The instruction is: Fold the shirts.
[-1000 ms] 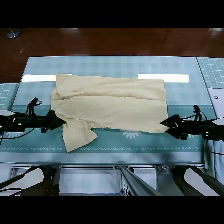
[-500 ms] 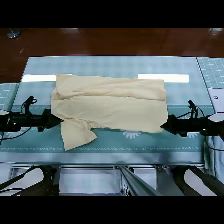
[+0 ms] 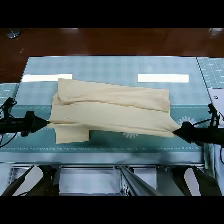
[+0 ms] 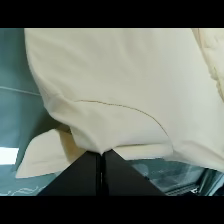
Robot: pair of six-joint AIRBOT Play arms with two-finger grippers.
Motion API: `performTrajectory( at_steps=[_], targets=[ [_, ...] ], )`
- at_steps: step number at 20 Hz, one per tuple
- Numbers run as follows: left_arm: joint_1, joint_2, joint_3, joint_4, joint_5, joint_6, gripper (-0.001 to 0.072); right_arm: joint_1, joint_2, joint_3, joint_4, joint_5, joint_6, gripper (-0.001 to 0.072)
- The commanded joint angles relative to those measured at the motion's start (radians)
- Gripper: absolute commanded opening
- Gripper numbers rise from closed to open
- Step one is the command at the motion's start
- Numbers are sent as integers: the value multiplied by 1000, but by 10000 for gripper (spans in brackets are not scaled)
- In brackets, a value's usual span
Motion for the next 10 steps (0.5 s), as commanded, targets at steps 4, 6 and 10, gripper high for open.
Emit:
performTrajectory(
  at_steps=[4,6,10],
  targets=[
    [-138,64,16,41,148,-48,31,-15,-1,-1,80,-82,-70,18],
    [-233,13,43,38,302,-73,31,28,-87,7,107,-163,-108,18],
    [-401,-198,269,-16,399,-102,31,121,-333,132,127,-307,-110,18]
  ],
)
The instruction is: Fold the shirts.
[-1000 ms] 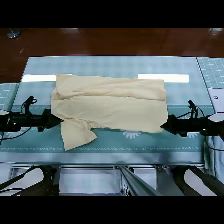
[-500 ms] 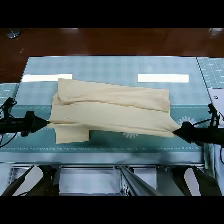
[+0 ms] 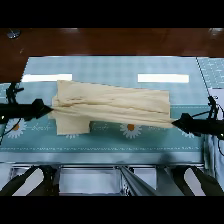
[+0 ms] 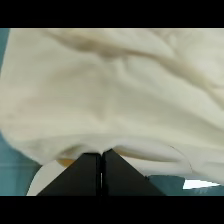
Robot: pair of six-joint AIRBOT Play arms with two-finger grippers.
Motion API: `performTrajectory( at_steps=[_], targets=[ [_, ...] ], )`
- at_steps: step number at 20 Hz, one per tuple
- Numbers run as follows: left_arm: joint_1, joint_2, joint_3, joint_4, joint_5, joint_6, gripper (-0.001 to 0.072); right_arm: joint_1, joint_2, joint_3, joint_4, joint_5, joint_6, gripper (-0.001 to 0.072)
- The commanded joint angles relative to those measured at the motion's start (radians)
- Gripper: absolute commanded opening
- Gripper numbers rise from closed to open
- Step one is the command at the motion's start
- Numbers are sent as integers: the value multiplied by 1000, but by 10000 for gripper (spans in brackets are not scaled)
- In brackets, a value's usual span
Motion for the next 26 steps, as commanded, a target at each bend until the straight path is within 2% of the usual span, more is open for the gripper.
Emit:
performTrajectory(
  at_steps=[1,6,10,18,26],
  targets=[
    [-129,-180,198,-27,105,-44,31,73,-216,120,34,-126,-22,18],
    [-175,-498,554,-27,55,-146,31,175,-515,397,36,-130,-19,18],
    [-178,-655,754,-27,-11,-181,31,196,-672,591,27,-127,45,18],
    [-187,-742,781,-9,-47,-168,31,200,-785,682,32,-149,82,19],
    [-188,-743,781,-1,-61,-169,31,200,-792,686,85,-263,109,19]
  ],
)
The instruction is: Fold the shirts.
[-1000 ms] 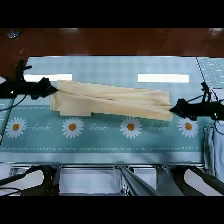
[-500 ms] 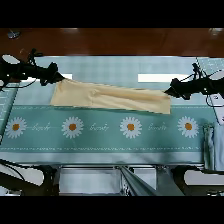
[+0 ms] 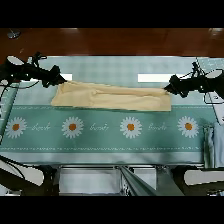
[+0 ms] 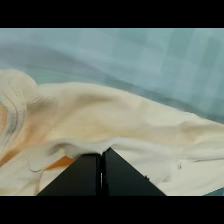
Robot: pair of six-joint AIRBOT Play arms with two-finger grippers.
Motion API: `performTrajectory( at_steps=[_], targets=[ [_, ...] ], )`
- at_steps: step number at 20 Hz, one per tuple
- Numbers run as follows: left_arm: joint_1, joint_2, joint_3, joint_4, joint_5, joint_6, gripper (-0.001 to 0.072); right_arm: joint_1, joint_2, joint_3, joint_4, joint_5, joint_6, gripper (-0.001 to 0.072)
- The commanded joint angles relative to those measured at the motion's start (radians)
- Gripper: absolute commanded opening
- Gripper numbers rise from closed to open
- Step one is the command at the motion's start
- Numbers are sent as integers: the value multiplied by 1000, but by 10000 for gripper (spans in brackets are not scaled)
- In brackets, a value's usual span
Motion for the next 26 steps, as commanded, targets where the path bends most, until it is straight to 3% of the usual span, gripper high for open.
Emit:
performTrajectory(
  at_steps=[1,2,3,4,5,8,10,14,16,19,23,24,25,26],
  targets=[
    [-1,-4,1,2,-16,0,31,0,-3,3,14,-37,17,19],
    [-1,-5,1,2,-18,0,36,0,-3,3,15,-33,17,21],
    [-2,-5,1,2,-21,0,97,0,-3,3,16,-31,17,211],
    [-5,-5,2,1,-63,26,303,0,-3,3,28,-19,13,632],
    [0,-3,17,21,-134,84,688,-5,-3,11,40,4,3,627],
    [47,14,91,232,-270,-12,700,-63,-2,69,-9,140,-9,627],
    [107,79,89,323,-247,-69,700,-128,4,74,-89,235,-1,627],
    [142,303,-52,264,30,-61,700,-176,0,-19,-148,256,15,626],
    [98,423,-163,196,142,9,700,-151,-20,-56,-126,238,-10,624],
    [10,522,-261,173,172,38,699,-98,-66,-58,0,232,-83,624],
    [-96,520,-274,172,189,37,700,-31,-76,-55,63,178,-86,608],
    [-121,517,-274,172,203,34,699,-21,-76,-55,65,174,-87,487],
    [-143,514,-274,172,215,34,699,-14,-76,-55,65,174,-87,292],
    [-163,513,-273,172,224,35,699,-14,-75,-55,71,179,-104,14]
  ],
)
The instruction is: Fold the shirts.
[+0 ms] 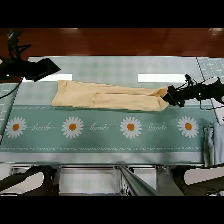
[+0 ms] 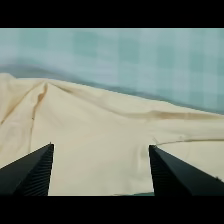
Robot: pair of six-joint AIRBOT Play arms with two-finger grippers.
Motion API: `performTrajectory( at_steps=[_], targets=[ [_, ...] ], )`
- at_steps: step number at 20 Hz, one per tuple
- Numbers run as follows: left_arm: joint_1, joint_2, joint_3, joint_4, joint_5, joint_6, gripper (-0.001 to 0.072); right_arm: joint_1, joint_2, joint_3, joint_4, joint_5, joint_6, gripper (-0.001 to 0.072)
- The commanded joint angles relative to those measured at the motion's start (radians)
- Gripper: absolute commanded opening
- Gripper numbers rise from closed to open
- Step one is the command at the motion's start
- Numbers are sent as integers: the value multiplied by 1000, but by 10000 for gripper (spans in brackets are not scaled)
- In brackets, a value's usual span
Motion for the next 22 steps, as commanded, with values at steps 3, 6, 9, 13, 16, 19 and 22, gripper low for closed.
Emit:
performTrajectory(
  at_steps=[3,6,9,13,16,19,22],
  targets=[
    [-105,5,-11,-4,49,4,506,6,38,0,37,53,-41,19],
    [-148,5,-11,-23,48,41,32,-23,180,-33,-50,117,-41,19],
    [-255,0,-10,-31,50,94,31,-48,454,-211,-105,127,-43,19],
    [-438,-64,-8,-29,191,21,31,-50,863,-479,-49,158,11,19],
    [-591,-173,47,-28,161,3,31,-50,1097,-504,-34,211,124,19],
    [-713,-281,86,-33,165,-5,31,-50,1235,-504,-20,243,226,19],
    [-822,-370,127,-81,171,-32,31,-49,1286,-504,46,257,234,19]
  ],
)
